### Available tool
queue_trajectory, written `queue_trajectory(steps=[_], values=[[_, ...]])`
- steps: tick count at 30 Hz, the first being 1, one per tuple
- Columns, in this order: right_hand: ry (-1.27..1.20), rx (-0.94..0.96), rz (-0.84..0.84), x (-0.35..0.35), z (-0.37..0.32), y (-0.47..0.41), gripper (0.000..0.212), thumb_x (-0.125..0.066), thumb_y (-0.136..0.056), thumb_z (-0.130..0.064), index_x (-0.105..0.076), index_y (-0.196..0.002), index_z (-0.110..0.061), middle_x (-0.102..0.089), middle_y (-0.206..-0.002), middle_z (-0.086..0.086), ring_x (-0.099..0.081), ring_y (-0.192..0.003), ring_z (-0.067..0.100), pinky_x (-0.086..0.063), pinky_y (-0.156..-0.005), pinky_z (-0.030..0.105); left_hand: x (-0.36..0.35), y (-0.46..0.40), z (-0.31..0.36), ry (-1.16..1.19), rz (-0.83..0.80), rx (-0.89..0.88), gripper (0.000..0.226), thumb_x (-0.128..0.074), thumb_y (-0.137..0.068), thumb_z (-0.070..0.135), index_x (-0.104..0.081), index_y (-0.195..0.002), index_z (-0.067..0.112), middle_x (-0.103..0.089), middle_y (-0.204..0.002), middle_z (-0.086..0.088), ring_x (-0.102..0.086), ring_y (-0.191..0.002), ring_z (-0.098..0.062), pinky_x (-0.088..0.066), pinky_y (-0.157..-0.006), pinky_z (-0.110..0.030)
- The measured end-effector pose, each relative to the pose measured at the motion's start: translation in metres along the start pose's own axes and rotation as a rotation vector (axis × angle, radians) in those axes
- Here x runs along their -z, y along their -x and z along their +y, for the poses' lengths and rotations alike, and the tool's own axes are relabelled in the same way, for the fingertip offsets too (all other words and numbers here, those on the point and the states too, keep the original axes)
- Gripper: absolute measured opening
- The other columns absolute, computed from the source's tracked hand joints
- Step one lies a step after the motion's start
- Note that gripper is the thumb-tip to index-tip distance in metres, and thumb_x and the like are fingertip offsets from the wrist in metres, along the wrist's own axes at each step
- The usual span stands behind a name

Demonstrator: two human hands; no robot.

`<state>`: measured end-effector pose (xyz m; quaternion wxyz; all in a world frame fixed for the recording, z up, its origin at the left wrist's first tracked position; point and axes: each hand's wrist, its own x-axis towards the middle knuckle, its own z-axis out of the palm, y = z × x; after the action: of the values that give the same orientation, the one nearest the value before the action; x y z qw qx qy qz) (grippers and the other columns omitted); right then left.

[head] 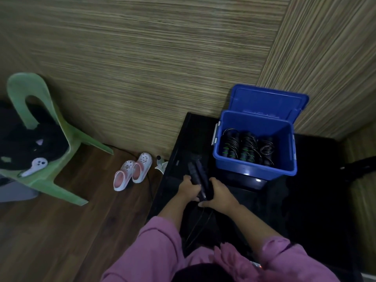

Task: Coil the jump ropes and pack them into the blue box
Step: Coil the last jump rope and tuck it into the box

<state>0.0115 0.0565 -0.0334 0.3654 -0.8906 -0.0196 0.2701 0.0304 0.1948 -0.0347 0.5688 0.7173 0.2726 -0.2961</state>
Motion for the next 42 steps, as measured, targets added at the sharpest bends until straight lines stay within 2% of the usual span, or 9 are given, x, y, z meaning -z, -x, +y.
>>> queue_trajectory(steps=[3,9,12,16,24,28,32,39,42], values=[[0.125,0.007,0.015,-0.007,-0.001,0.001,0.087,-0.086,-0.058,-0.038,-0.037,-0.124,-0.013,-0.047,-0.125,0.006,-0.044,-0.115,0.023,-0.045,-0.092,0.037,0.003,-0.002,-0.001,0.064,-0.060,0.022,0.043,-0.058,-0.085,0.007,-0.033,-0.118,0.016,-0.057,-0.110,-0.020,-0.062,-0.094,-0.033,-0.057,-0.075,-0.045],[0.290,0.006,0.024,-0.014,0.001,-0.002,0.098,-0.080,-0.068,-0.023,-0.019,-0.142,-0.008,-0.038,-0.139,0.011,-0.039,-0.124,0.028,-0.044,-0.097,0.039,0.014,-0.006,-0.010,-0.140,0.041,-0.059,0.046,-0.078,-0.077,0.018,-0.051,-0.114,0.015,-0.063,-0.100,-0.009,-0.063,-0.079,-0.019,-0.053,-0.055,-0.029],[0.277,0.019,0.048,-0.012,0.005,-0.001,0.087,-0.073,-0.072,-0.014,-0.022,-0.142,-0.009,-0.042,-0.135,0.012,-0.042,-0.118,0.028,-0.044,-0.093,0.036,0.016,-0.007,-0.014,-0.357,0.151,-0.199,0.077,-0.082,-0.072,0.032,-0.043,-0.135,0.013,-0.058,-0.115,-0.010,-0.059,-0.103,-0.022,-0.052,-0.084,-0.035],[0.239,0.058,0.100,0.000,0.017,-0.002,0.070,-0.059,-0.073,0.002,-0.035,-0.137,-0.013,-0.052,-0.127,0.009,-0.046,-0.111,0.027,-0.044,-0.090,0.035,0.018,0.000,-0.012,-0.612,0.282,-0.381,0.110,-0.080,-0.069,0.047,-0.014,-0.152,0.015,-0.018,-0.154,-0.007,-0.025,-0.139,-0.029,-0.035,-0.108,-0.043],[0.253,0.110,0.116,0.009,0.034,0.006,0.071,-0.055,-0.074,0.006,-0.044,-0.138,-0.021,-0.053,-0.130,0.007,-0.046,-0.120,0.027,-0.042,-0.099,0.034,0.009,-0.003,-0.011,-1.320,-0.042,-0.614,0.088,-0.061,-0.080,0.058,-0.016,-0.151,0.031,-0.014,-0.159,0.006,-0.003,-0.148,-0.013,0.003,-0.114,-0.061],[0.336,-0.073,0.197,0.011,0.033,0.009,0.067,-0.061,-0.076,-0.004,-0.037,-0.138,-0.013,-0.043,-0.130,0.009,-0.045,-0.117,0.030,-0.045,-0.093,0.038,0.005,-0.001,-0.005,-1.474,0.043,-0.629,0.073,-0.058,-0.087,0.047,-0.022,-0.149,0.031,-0.030,-0.151,0.001,-0.024,-0.140,-0.020,-0.005,-0.112,-0.063],[0.220,-0.283,0.228,0.015,0.036,0.011,0.037,-0.059,-0.083,-0.009,-0.048,-0.118,0.001,-0.045,-0.123,0.019,-0.053,-0.109,0.038,-0.044,-0.093,0.038,-0.001,0.003,-0.003,-1.508,0.074,-0.586,0.074,-0.058,-0.085,0.053,-0.025,-0.146,0.028,-0.037,-0.145,-0.003,-0.034,-0.132,-0.026,-0.016,-0.111,-0.060],[0.208,-0.230,0.164,0.018,0.047,0.013,0.037,-0.046,-0.083,0.007,-0.056,-0.118,-0.003,-0.049,-0.120,0.018,-0.056,-0.108,0.035,-0.046,-0.095,0.034,-0.009,0.007,0.000,-1.457,0.072,-0.516,0.084,-0.059,-0.077,0.065,-0.029,-0.145,0.025,-0.038,-0.144,-0.005,-0.037,-0.129,-0.030,-0.026,-0.108,-0.054],[0.155,-0.220,0.158,0.021,0.050,0.014,0.033,-0.046,-0.082,0.007,-0.057,-0.112,-0.005,-0.055,-0.111,0.020,-0.061,-0.096,0.035,-0.053,-0.082,0.037,-0.011,0.009,0.001,-1.483,0.085,-0.544,0.076,-0.060,-0.080,0.061,-0.032,-0.140,0.024,-0.040,-0.140,-0.008,-0.040,-0.125,-0.033,-0.031,-0.105,-0.051]])
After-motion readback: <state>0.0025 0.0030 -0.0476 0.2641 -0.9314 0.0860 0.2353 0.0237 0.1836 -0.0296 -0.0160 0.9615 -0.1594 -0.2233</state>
